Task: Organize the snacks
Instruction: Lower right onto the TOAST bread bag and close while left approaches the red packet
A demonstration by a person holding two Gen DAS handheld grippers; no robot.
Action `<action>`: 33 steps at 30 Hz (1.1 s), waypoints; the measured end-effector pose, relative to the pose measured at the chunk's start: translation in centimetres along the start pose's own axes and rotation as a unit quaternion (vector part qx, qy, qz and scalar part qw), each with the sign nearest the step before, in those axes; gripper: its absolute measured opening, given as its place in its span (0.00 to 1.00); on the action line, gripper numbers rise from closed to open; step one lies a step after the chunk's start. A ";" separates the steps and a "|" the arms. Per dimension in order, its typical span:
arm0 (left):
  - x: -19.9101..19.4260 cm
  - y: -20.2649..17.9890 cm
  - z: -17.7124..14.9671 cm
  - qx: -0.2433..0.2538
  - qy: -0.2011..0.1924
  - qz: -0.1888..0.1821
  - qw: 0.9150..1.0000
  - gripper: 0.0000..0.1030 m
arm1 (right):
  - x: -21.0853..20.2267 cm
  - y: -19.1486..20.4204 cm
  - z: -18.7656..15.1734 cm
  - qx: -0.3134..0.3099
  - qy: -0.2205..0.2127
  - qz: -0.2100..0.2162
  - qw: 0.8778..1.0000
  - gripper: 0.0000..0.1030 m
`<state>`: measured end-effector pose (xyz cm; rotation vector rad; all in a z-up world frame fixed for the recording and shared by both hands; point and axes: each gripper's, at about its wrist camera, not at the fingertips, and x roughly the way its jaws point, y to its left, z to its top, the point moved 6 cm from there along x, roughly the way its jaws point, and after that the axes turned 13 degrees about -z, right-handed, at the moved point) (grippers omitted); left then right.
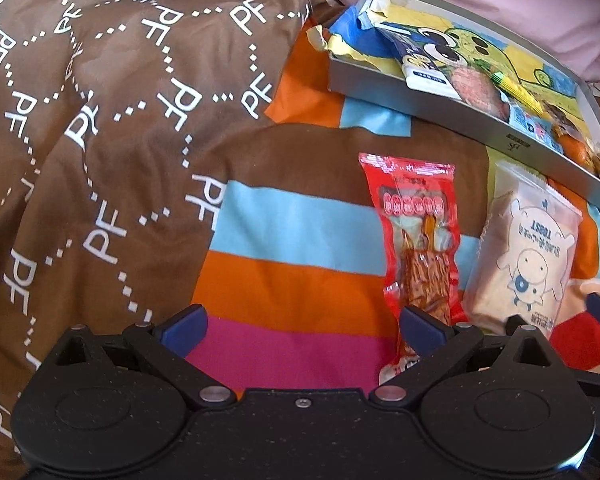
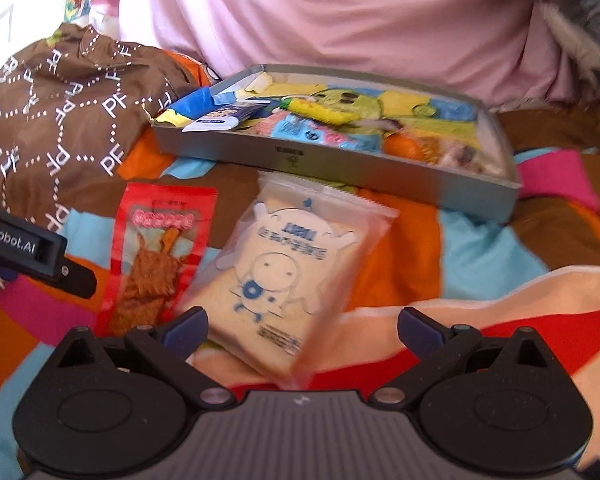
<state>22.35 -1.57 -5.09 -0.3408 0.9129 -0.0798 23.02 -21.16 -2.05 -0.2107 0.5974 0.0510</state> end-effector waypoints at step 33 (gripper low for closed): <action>3.4 -2.4 1.9 0.013 0.013 -0.193 0.981 0.85 | 2.1 -2.1 1.1 0.103 0.030 0.103 0.989 0.64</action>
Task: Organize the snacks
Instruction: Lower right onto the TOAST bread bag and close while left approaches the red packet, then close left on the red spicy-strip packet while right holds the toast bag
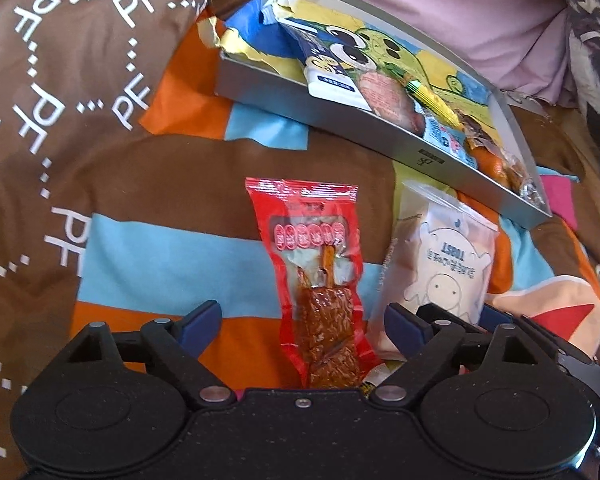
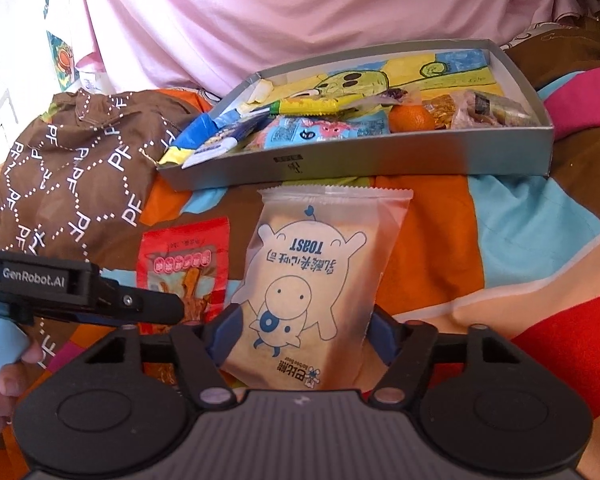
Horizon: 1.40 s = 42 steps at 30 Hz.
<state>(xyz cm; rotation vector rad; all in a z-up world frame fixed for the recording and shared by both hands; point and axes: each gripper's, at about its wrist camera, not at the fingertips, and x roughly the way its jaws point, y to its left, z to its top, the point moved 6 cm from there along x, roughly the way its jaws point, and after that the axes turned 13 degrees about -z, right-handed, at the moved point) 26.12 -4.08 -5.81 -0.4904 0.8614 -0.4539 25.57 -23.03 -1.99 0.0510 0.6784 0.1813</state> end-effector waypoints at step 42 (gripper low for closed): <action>-0.5 -2.0 0.1 0.030 0.004 -0.080 0.996 0.51 | -1.6 -1.5 0.8 0.078 0.002 0.070 0.994 0.57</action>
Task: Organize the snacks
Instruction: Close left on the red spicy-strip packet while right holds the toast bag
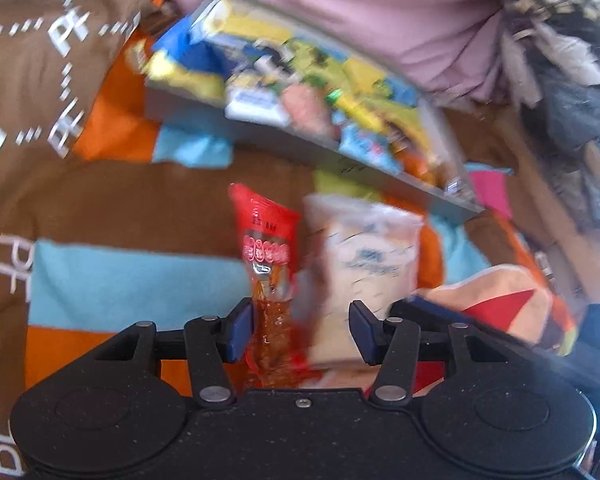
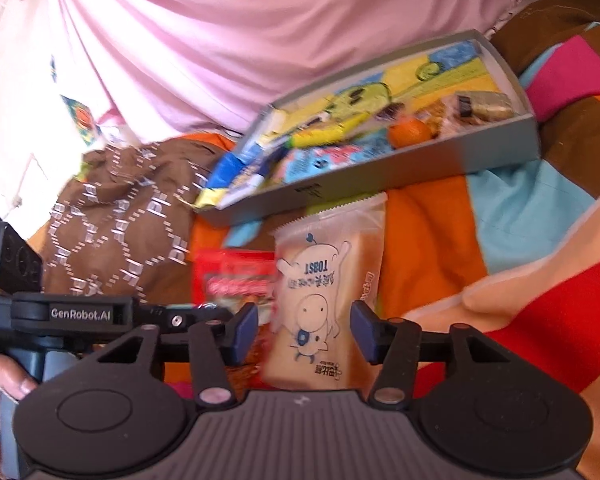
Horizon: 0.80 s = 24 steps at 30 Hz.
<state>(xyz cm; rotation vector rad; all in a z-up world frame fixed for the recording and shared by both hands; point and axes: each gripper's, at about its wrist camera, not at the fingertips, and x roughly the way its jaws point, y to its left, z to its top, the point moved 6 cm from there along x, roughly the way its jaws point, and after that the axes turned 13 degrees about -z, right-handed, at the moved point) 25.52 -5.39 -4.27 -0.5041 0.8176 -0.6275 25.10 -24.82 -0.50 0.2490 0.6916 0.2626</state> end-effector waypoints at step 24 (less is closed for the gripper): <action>-0.3 1.4 -1.4 -0.045 0.007 0.000 0.999 0.26 | 1.4 -2.3 -0.1 0.095 0.036 0.063 0.993 0.45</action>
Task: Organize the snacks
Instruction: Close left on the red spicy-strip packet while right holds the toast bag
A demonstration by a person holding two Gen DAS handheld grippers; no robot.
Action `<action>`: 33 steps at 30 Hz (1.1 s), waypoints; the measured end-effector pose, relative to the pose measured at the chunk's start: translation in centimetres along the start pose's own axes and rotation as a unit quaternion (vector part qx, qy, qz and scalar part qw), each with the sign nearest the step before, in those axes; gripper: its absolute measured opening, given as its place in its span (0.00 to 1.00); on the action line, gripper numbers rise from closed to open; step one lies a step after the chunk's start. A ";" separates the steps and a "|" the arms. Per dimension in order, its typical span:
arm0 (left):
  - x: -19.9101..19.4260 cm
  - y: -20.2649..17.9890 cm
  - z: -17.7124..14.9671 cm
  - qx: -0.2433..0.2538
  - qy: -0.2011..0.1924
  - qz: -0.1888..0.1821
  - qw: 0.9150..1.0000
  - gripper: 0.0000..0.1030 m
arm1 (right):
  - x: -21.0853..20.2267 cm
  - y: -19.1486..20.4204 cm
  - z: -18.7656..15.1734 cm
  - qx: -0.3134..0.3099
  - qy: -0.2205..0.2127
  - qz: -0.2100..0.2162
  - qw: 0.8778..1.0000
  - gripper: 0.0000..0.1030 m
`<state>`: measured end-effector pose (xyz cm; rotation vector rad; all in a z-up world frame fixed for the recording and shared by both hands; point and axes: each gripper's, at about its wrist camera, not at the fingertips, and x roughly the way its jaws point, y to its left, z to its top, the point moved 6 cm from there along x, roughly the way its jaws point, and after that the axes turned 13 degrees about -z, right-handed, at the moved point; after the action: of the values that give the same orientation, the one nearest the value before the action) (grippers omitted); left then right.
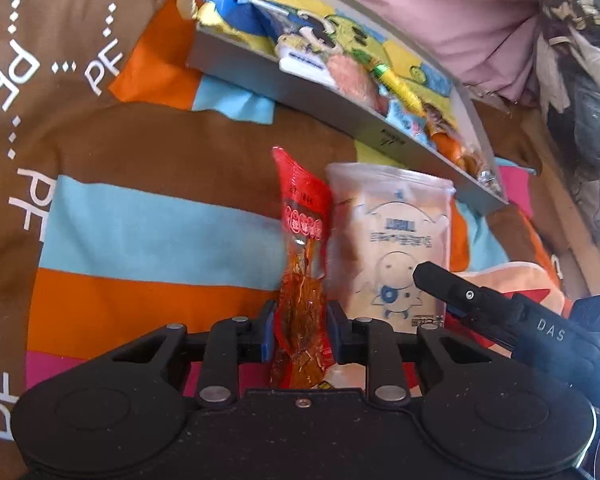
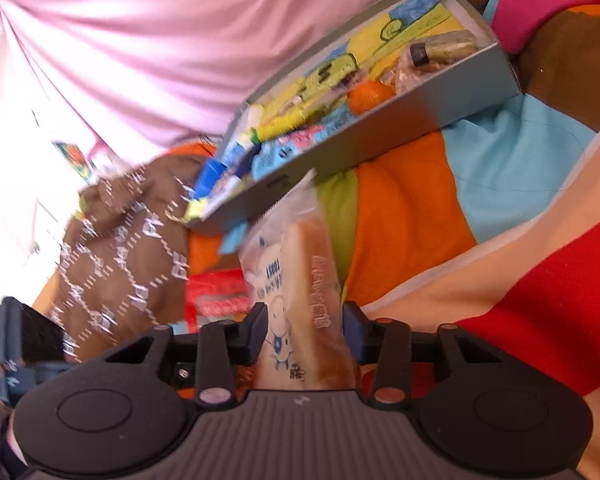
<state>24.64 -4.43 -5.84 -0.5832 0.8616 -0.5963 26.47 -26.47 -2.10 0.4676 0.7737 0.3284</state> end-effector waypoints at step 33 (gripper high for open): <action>-0.5 -1.7 -0.7 0.066 0.021 0.073 0.995 0.15 | -2.1 5.8 -3.1 -0.230 -0.048 -0.090 0.968 0.31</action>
<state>23.38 -5.47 -4.83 -0.3861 0.8892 -0.5284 22.11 -21.63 0.19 -0.0252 0.6149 0.3007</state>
